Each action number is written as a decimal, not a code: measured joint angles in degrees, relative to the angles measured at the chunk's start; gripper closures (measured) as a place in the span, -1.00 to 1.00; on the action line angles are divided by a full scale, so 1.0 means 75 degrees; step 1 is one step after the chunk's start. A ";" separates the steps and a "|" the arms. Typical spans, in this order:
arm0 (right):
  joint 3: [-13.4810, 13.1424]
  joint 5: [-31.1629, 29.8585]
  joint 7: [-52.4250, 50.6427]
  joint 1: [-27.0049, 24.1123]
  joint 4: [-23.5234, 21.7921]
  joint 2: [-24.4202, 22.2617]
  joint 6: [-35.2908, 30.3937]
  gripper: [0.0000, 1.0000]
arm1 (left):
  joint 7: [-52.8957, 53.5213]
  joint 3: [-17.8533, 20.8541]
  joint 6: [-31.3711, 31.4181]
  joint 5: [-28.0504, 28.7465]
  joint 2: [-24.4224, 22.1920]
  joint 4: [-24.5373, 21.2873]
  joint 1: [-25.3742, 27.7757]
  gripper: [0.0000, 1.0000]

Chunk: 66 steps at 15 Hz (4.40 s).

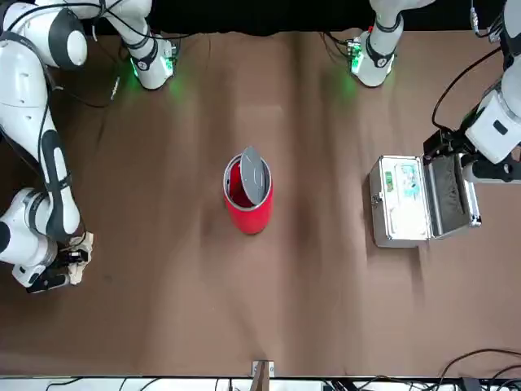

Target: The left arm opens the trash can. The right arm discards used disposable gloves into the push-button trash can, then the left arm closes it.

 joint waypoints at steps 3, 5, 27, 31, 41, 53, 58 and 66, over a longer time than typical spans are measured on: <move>0.0013 0.0144 0.0000 0.0005 0.0010 -0.0004 -0.0158 0.99 | -0.0016 0.0010 0.0134 0.0000 -0.0010 -0.0001 0.0014 -1.00; 0.0025 0.0242 0.0000 0.0016 0.0081 -0.0022 -0.0416 1.00 | -0.0018 0.0009 0.0159 0.0000 -0.0009 -0.0008 0.0010 -1.00; 0.0233 0.1262 0.3244 0.2128 0.0981 -0.3135 -0.6039 1.00 | -0.0066 0.0007 0.0165 0.0000 -0.0013 -0.0037 -0.0017 -1.00; 0.0250 0.2520 0.4520 0.3045 0.0963 -0.3366 -0.6375 1.00 | -0.0067 0.0008 0.0165 0.0000 -0.0015 -0.0037 -0.0008 -1.00; 0.0267 0.3674 0.6969 0.5251 0.0657 -0.3263 -0.5807 1.00 | -0.0067 0.0008 0.0165 0.0000 -0.0018 -0.0037 0.0001 -1.00; 0.0230 0.4010 0.7642 0.5943 0.0569 -0.2488 -0.5044 1.00 | -0.0067 0.0003 0.0163 0.0000 -0.0018 -0.0039 -0.0022 -1.00; 0.0157 0.4932 0.8188 0.5872 0.0566 -0.2336 -0.5045 1.00 | -0.0067 0.0001 0.0161 0.0000 -0.0018 -0.0046 -0.0031 -1.00; 0.0116 0.6198 0.9244 0.5555 0.0563 -0.1919 -0.5044 1.00 | -0.0067 0.0001 0.0161 0.0000 -0.0018 -0.0052 -0.0031 -1.00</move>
